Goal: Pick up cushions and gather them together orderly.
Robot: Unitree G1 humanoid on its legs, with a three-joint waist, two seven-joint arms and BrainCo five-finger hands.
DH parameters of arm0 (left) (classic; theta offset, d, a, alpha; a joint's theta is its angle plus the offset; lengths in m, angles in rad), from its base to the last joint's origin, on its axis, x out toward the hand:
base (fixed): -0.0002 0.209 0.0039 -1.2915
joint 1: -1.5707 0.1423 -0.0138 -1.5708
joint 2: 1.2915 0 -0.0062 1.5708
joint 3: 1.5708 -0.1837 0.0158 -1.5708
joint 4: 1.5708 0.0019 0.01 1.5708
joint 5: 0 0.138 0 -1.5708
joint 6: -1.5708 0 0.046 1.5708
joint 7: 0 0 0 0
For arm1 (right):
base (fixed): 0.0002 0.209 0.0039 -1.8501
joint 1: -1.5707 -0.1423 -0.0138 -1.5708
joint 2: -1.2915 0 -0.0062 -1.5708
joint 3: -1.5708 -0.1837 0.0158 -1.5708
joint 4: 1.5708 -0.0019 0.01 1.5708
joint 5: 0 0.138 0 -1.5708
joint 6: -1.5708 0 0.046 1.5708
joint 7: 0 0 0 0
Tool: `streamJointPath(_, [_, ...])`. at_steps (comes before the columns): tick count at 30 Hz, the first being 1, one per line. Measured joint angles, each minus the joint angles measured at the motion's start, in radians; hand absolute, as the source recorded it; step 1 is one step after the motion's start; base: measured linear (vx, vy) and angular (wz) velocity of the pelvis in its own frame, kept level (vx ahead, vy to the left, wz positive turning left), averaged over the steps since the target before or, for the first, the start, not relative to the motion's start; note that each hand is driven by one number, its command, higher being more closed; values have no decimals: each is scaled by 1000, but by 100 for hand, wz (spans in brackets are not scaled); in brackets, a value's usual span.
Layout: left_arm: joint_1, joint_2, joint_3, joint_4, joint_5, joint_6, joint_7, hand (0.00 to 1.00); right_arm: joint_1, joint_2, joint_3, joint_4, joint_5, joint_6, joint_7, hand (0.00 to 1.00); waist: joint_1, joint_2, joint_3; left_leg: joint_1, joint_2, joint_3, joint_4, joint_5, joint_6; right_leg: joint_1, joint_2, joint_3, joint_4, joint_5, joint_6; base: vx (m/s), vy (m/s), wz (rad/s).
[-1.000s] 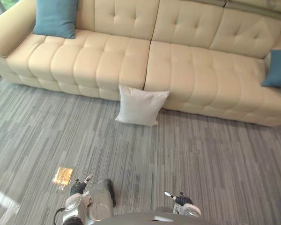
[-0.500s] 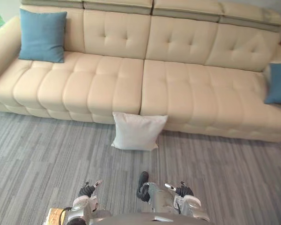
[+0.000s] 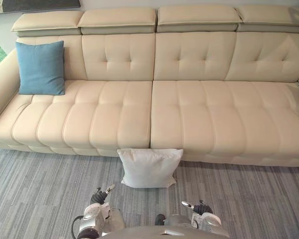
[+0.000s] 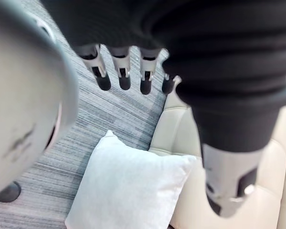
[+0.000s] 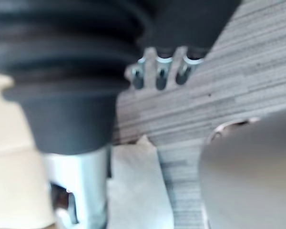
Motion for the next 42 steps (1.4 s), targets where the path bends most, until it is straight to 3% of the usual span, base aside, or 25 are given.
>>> streamJointPath(8, [3, 10, -6, 17, -1, 0, 12, 0, 1, 0, 21, 2, 0, -13, -1, 0, 2, 1, -17, 2, -28, 29, -14, 2, 24, -5, -31, 38, -41, 14, 32, -83, 73, -12])
streamJointPath(11, [-1, 11, -32, 10, -2, 0, 30, 0, -3, -26, 88, -4, -2, -13, -5, 0, 4, 6, -19, -32, -30, 25, -11, 2, 21, -43, -31, 38, -33, 10, 37, -89, 10, -1])
streamJointPath(15, [-36, 24, -97, -39, -22, -1, 65, 0, -76, -49, 136, -22, -40, -14, -33, 0, 7, 27, 32, -199, 0, 18, 83, -8, 30, -222, -16, 47, 80, 3, 25, -134, 26, -11])
streamJointPath(20, [-166, 87, -141, -122, -99, -20, 116, 0, -238, -104, 166, -174, -40, -17, -89, 0, 11, 21, 165, -430, 41, 19, 272, -45, 58, -503, -17, 90, 353, -65, 35, -132, 37, -14])
streamJointPath(25, [-312, 173, -126, -177, -147, -44, 152, 0, -415, -167, 157, -215, -28, -22, -144, 0, 2, 19, 217, -655, 58, 9, 383, -60, 64, -752, -27, 99, 518, -109, 20, -132, -31, -4])
streamJointPath(32, [-554, 234, -40, -222, -219, -56, 200, 0, -703, -266, 75, -249, 28, -29, -233, 0, -1, 20, 362, -985, 75, -7, 533, -46, 91, -1111, -40, 120, 741, -142, 15, -72, -41, 5])
streamJointPath(36, [-618, 260, -41, -289, -240, -60, 223, 0, -829, -337, 45, -249, 64, -29, -275, 0, 2, 21, 378, -1163, 84, -20, 605, -43, 95, -1299, -47, 127, 846, -162, 9, -70, -68, 5])
streamJointPath(42, [-673, 264, -86, -421, -254, -67, 258, 0, -949, -415, 63, -265, 127, -29, -318, 0, 6, 19, 381, -1316, 88, -27, 634, -20, 101, -1468, -47, 136, 910, -164, 5, -84, -27, 5])
